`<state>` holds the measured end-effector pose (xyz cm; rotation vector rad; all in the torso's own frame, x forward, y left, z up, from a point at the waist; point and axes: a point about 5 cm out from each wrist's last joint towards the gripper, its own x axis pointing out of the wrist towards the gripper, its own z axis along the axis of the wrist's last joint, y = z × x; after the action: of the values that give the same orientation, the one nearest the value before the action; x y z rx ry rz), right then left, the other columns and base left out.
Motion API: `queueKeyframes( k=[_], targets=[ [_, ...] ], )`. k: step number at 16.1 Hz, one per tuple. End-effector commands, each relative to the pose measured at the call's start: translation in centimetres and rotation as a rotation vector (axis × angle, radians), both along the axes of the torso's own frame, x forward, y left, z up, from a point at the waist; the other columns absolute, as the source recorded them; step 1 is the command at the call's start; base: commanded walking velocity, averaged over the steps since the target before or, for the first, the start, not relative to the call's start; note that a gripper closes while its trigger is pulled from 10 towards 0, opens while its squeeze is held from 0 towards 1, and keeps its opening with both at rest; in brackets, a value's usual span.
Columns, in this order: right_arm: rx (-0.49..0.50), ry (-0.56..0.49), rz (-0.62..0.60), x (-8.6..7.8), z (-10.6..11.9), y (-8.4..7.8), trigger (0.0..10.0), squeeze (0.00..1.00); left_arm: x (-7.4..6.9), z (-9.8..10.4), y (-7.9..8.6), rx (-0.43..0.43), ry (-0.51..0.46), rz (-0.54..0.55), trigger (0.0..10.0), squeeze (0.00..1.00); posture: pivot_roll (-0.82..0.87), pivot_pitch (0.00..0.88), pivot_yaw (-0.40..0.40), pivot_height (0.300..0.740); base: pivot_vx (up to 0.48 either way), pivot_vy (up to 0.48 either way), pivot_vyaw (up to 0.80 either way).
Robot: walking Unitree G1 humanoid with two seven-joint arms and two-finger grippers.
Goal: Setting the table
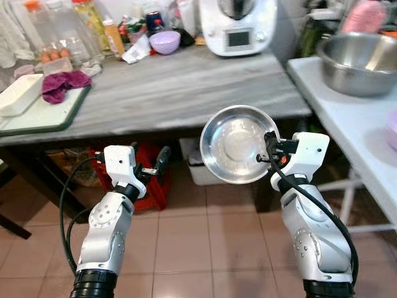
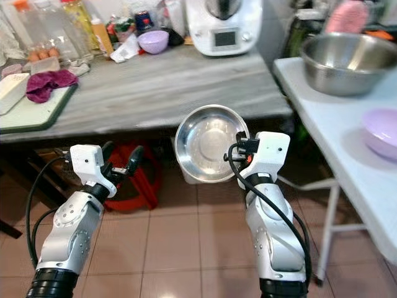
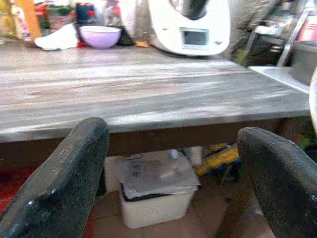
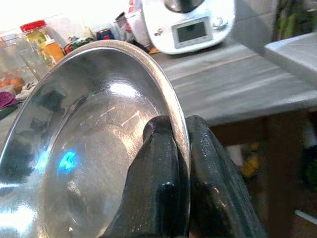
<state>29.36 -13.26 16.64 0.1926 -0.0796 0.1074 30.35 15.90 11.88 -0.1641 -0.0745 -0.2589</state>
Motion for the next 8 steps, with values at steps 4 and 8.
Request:
queueKeyframes(
  k=[4, 8],
  targets=[
    [0.002, -0.025, 0.018, -0.07, 0.57, 0.43, 10.0, 0.0, 0.05, 0.15, 0.29, 0.001, 0.002, 0.013, 10.0, 0.0, -0.14, 0.087, 0.091, 0.74, 0.48, 0.0, 0.0],
    [-0.001, -0.029, 0.009, -0.06, 0.64, 0.17, 10.0, 0.0, 0.01, 0.09, 0.23, 0.002, 0.007, 0.012, 10.0, 0.0, -0.14, 0.091, 0.093, 0.74, 0.478, 0.0, 0.0]
  ],
)
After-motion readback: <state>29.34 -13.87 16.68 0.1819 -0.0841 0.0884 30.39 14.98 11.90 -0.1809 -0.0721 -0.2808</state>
